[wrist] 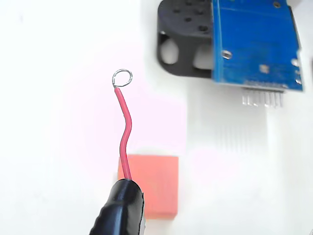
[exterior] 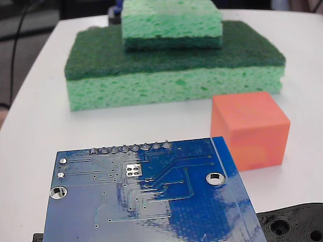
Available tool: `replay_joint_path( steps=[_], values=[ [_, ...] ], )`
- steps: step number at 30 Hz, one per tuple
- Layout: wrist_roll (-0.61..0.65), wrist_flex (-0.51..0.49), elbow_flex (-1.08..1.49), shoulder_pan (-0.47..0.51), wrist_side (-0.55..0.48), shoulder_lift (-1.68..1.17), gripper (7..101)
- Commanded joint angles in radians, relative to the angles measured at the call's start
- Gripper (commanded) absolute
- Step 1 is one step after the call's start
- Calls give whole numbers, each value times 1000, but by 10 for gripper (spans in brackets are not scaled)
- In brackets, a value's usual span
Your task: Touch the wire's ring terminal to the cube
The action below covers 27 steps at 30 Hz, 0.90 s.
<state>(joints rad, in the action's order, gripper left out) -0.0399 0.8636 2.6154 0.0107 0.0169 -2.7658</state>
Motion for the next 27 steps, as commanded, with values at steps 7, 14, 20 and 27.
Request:
replay_joint_path(
  steps=[7,14,20,27],
  values=[
    [25,3,210,41,-74,-288,1003],
    [31,-63,296,44,-63,-288,1003],
    [14,-71,330,31,-52,-288,1003],
    [-11,-86,377,15,-8,-288,1003]
  ],
)
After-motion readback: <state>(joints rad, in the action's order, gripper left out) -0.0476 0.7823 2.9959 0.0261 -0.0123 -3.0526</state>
